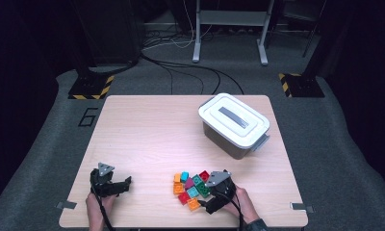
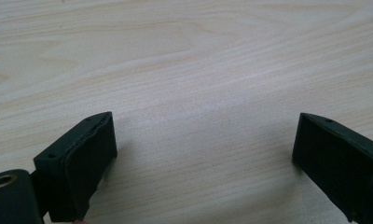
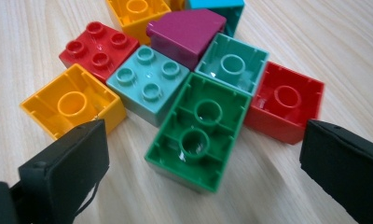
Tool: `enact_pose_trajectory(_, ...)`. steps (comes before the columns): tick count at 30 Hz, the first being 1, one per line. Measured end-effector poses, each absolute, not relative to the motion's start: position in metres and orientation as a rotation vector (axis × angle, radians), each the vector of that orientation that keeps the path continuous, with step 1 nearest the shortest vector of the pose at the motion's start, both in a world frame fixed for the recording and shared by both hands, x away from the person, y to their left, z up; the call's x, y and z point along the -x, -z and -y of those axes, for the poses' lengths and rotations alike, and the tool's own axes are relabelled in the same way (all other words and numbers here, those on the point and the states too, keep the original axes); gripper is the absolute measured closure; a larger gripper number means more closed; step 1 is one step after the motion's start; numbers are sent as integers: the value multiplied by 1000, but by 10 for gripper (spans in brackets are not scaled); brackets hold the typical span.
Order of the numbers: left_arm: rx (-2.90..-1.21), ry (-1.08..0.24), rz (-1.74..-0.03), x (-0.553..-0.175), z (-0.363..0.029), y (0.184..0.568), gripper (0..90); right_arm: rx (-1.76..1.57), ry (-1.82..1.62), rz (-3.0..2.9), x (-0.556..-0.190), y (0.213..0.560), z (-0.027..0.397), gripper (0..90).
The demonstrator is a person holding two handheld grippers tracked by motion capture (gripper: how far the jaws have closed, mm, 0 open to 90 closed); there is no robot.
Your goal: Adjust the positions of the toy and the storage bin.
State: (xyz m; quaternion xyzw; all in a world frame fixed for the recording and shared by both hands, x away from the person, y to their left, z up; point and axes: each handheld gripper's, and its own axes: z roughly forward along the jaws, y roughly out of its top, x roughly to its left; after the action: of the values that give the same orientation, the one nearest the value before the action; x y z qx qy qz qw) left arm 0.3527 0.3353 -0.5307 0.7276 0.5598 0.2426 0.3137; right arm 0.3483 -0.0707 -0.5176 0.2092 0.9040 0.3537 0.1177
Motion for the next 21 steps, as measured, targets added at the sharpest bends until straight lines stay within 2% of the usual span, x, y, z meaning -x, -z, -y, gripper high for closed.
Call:
enact_pose_trajectory(15, -1912, -639, -1478, -353, -335, 531, 59, -560, -1051, -2667, -353, 519, 46, 7)
enact_pose_trajectory(21, -1913, -638, -1478, -353, -335, 531, 59, -589, -1115, -2622, -351, 504, 62, 13)
